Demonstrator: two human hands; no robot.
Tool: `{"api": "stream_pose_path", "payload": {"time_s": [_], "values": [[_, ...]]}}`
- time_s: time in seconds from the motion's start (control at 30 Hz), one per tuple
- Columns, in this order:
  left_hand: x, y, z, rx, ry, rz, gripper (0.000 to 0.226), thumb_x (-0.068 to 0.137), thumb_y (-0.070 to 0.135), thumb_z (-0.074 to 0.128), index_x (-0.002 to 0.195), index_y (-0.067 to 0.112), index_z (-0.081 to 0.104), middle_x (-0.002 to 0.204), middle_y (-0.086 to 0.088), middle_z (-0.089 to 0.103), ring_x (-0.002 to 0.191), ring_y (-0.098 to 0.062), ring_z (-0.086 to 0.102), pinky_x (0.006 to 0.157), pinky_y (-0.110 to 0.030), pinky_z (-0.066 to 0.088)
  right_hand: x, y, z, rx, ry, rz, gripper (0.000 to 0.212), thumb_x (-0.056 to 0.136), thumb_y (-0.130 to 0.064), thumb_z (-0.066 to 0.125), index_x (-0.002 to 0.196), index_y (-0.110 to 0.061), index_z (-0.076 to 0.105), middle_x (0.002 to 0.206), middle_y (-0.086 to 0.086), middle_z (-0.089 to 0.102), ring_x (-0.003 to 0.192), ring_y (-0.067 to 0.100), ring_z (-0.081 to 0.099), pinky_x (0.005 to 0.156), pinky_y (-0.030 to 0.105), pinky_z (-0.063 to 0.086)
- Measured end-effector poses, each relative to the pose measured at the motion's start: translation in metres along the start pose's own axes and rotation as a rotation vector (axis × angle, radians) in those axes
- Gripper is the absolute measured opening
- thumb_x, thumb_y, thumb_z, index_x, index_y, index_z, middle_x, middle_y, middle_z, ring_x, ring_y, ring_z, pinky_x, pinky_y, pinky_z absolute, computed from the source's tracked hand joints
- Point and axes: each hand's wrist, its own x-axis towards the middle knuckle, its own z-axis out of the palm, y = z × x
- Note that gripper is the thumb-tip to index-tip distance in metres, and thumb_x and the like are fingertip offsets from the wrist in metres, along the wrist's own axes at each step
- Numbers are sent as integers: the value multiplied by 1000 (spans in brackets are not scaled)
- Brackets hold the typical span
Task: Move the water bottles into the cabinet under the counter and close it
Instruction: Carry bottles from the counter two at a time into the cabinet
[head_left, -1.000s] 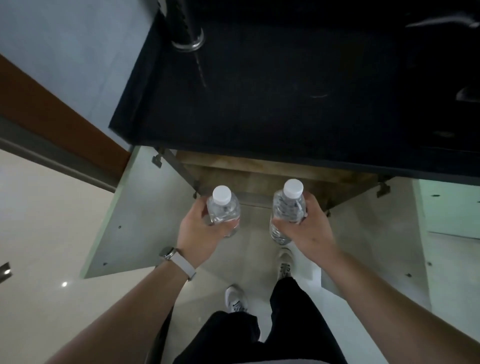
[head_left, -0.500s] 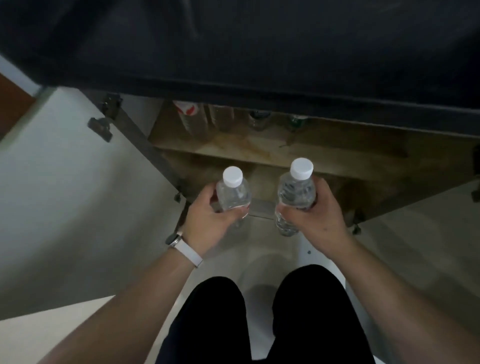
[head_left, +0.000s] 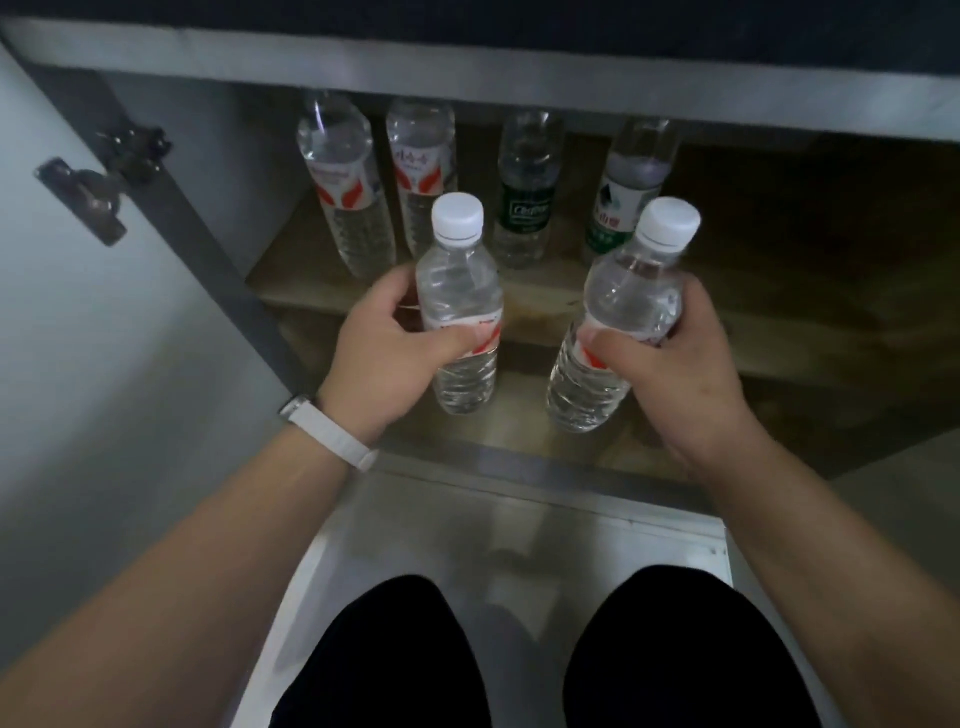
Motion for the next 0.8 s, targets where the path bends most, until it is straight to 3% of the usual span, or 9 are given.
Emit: {"api": "stream_pose_path", "payload": {"time_s": [0.17,0.33,0.5,0.67,0.8], "values": [[26,20,-11,9,-33,91,59,71,31,90,125,34,65,117,16,72,112,-8,67,99,-42,53,27,-18,-6,25,35,-42,56,72,-25,84,120,-33,57,110,-9,69,98,5,68,86,33,54],[45,28,-8,24,-55,105,55,70,31,91,120,36,68,112,18,74,106,-5,69,97,-41,55,48,-31,-5,-43,84,-80,54,74,-27,84,117,-37,53,105,-14,66,88,-8,64,72,17,47],[58,23,-2,23,-32,49,57,71,33,89,123,38,66,113,22,72,107,-2,66,99,-40,54,71,-29,2,-13,112,-36,59,71,-29,85,120,-37,54,108,-14,66,96,2,63,74,23,48],[75,17,3,3,-11,24,61,73,32,87,129,36,62,117,19,71,110,-2,64,98,-33,51,95,-23,15,-12,96,-26,66,70,-27,87,127,-34,53,115,-13,63,104,8,61,85,32,49],[92,13,5,5,15,42,52,80,32,82,128,33,62,120,17,70,112,-2,63,94,-29,49,111,-19,27,-56,73,-35,70,72,-29,86,132,-34,49,116,-16,57,102,7,54,74,20,41]]}}
